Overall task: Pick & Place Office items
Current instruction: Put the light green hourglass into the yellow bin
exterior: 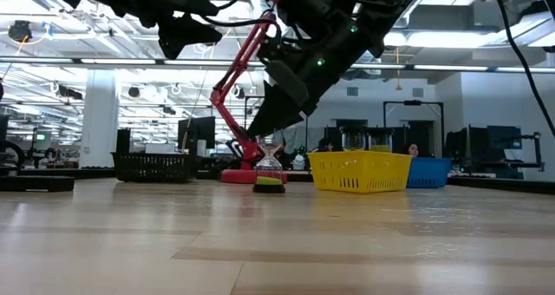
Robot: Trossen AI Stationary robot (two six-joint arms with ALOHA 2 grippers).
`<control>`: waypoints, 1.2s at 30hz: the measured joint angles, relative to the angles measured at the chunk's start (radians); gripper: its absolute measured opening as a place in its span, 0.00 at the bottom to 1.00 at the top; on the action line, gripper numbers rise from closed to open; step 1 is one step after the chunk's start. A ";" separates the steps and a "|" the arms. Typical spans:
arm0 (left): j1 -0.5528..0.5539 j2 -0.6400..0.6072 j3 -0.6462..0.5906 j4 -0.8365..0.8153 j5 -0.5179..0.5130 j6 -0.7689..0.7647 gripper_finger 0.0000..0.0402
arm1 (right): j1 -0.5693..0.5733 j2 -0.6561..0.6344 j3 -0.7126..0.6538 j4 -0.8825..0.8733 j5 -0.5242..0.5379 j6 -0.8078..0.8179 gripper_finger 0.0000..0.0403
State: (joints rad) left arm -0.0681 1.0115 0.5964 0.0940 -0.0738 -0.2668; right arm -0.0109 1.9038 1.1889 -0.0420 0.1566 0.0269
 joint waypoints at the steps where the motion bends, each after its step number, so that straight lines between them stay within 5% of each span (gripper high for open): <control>1: 0.000 0.000 0.000 0.000 0.000 0.000 0.52 | 0.002 0.000 0.000 -0.011 -0.002 0.000 0.61; 10: 0.000 0.000 0.000 0.001 0.000 0.000 0.52 | 0.032 0.000 0.000 -0.050 0.000 0.001 0.60; 17: 0.000 0.000 0.000 0.002 0.000 0.000 0.52 | 0.029 0.000 0.000 -0.070 -0.001 0.078 0.48; 36: 0.000 0.000 -0.001 0.005 0.000 0.000 0.52 | 0.066 -0.088 -0.002 -0.205 0.000 0.071 0.47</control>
State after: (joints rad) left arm -0.0681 1.0119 0.5959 0.0994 -0.0742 -0.2665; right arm 0.0556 1.8154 1.1870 -0.2468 0.1569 0.0975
